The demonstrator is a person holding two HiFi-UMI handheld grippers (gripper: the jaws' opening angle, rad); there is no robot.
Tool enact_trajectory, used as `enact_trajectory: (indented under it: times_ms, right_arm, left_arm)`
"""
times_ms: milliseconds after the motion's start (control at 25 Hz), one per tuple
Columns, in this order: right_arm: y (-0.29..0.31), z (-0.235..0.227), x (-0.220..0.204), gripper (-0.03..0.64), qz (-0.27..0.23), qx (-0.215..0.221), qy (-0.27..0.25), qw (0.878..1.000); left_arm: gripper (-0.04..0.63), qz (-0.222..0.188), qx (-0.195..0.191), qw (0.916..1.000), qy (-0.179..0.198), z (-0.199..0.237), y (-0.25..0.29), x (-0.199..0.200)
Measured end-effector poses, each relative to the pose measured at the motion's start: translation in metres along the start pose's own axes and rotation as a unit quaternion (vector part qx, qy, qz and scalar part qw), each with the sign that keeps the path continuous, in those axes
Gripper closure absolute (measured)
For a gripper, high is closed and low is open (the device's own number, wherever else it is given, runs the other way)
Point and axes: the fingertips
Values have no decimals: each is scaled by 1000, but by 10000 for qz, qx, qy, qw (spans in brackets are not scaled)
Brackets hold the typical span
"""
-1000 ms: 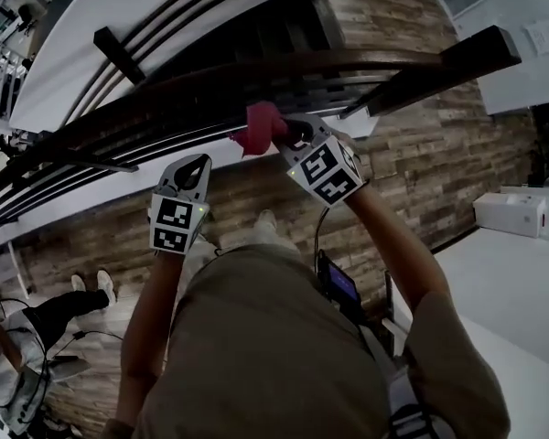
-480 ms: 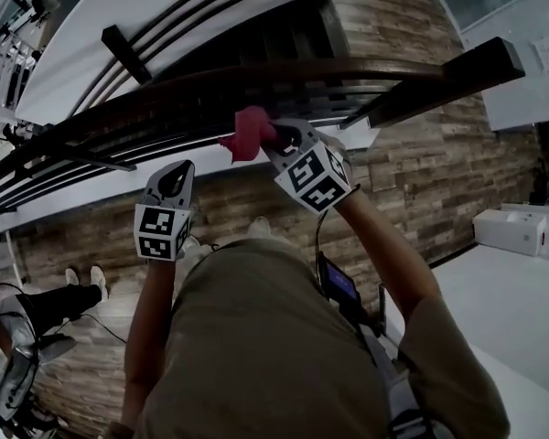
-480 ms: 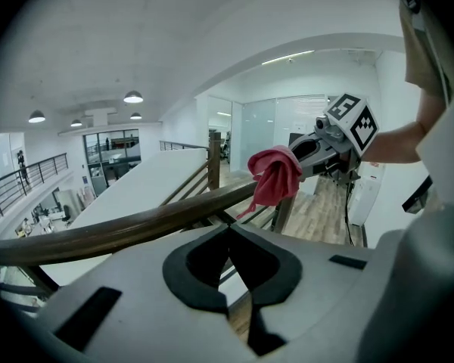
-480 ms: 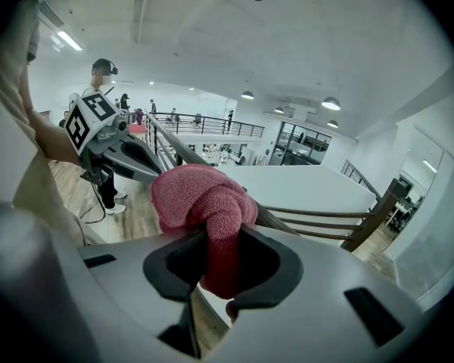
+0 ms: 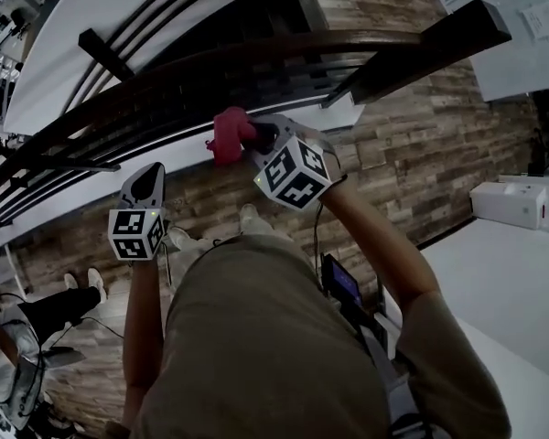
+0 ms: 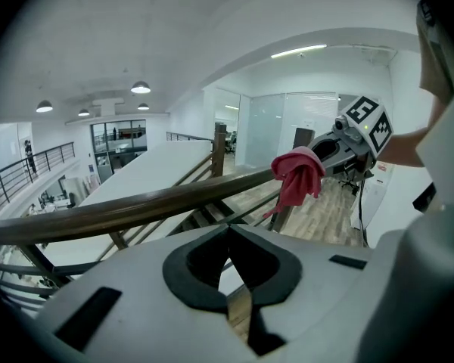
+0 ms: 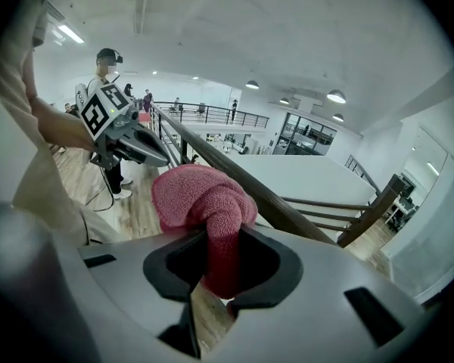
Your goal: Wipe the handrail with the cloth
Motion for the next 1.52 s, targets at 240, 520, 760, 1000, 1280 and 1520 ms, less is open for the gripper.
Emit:
enact_trajectory:
  times_ms: [240,520,760,1000,1280,1520]
  right_arm:
    - [-13,-10,-28,517,395,176,-182,9989]
    - [-10,-30,-14,517,486,204,-407,9978]
    - [5,-30,8,517,436,326,-641,9965]
    - [17,-50,13,517,108,390,-525,9978]
    - [60,-54,43,517,-321,309,74,9990]
    - [71,-35,56,517,-368,266,301,9985]
  left_arm:
    - [578,6,53,10000,76,-21,12,4]
    - [578,-183,216,9996,-83,-13,13,15]
    - [578,-283,426,9983,-282,13,11,13]
    - [578,-362,552,9968,-452,27,25,18]
    - [578,-287,220,9990,-276,75,38,27]
    - [578,-254,-265,9993,-3,91,51,33]
Point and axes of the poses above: the fingertips, and each gripper's own axes: y forward along the fingers, z to its left, x out of its top, and after that the axes turned 5 degrees about z, right-handed
